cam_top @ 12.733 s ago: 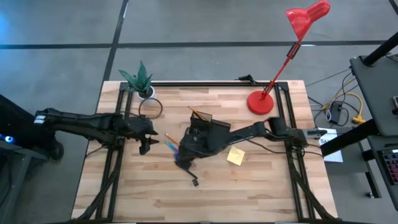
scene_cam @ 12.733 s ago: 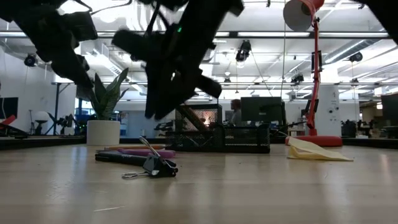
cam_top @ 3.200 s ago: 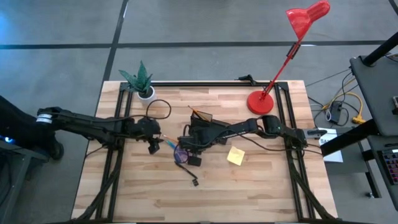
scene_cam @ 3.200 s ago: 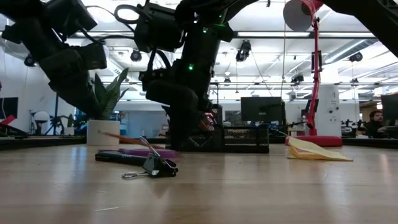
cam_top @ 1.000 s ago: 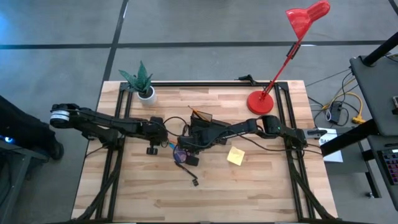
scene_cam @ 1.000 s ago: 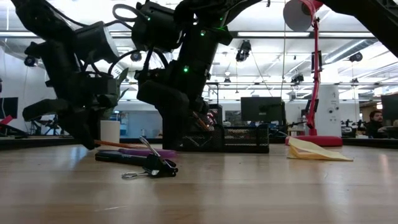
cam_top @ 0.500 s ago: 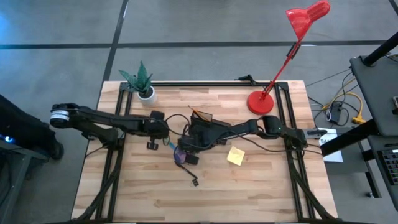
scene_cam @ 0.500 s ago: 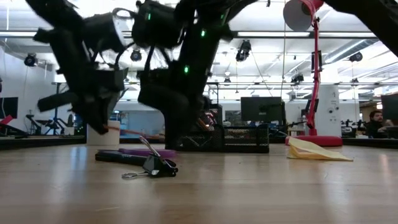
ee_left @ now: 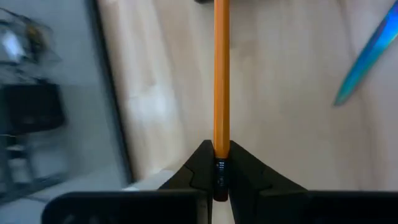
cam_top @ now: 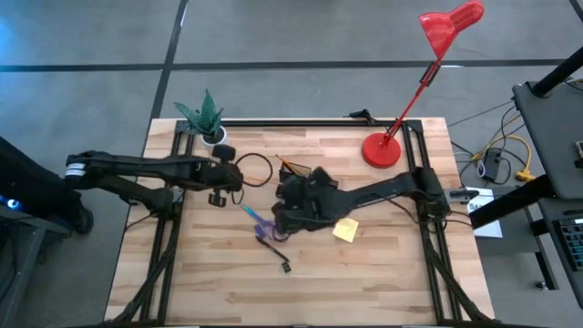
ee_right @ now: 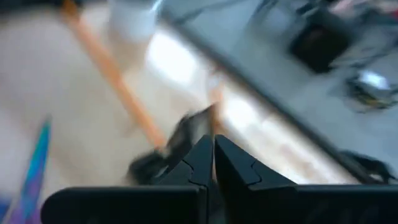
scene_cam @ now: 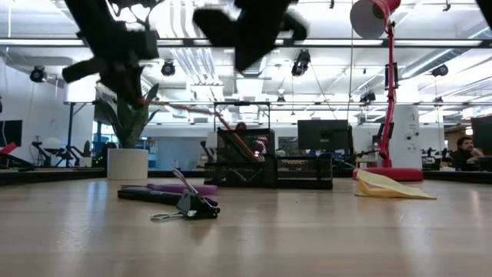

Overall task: Pick and place office supplies into organizer
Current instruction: Put the orange pencil into the desk organizer

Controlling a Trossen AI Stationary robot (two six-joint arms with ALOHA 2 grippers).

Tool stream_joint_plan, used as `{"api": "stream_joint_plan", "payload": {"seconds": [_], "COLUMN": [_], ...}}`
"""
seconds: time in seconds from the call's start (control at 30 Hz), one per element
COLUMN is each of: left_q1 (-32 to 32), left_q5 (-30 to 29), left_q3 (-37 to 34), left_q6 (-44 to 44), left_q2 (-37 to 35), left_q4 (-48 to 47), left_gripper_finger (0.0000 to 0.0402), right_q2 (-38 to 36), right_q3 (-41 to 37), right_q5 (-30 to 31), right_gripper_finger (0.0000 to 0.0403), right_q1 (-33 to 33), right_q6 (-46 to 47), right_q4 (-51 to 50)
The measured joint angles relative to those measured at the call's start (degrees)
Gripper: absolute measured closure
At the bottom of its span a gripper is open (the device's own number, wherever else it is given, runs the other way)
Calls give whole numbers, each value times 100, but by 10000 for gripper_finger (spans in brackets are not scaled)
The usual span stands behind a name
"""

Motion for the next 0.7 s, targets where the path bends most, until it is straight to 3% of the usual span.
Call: {"api": "stream_joint_plan", "payload": {"seconds": [0.1, 0.33, 0.43, 0.7], "left_q1": [-52, -74, -68, -70], "left_q5": [-404, -1571, -2055, -2508], "left_q3": [309, 994, 1171, 1274], "left_q6": [356, 1668, 2563, 4820], "left_q2": [-12, 305, 578, 1405], "left_q4": [-335, -404, -165, 1116], "left_gripper_finger": [393, 393, 393, 389], "right_q2": [-295, -965, -1209, -1538], "right_q3": [0, -4, -4, -15], "right_q5": [896, 1768, 2098, 1980], "right_gripper_finger": [394, 394, 394, 394], "right_q1": [201, 381, 493, 531], "right_q6": [995, 2771, 2810, 2569], "right_q4": [-389, -731, -754, -805]}}
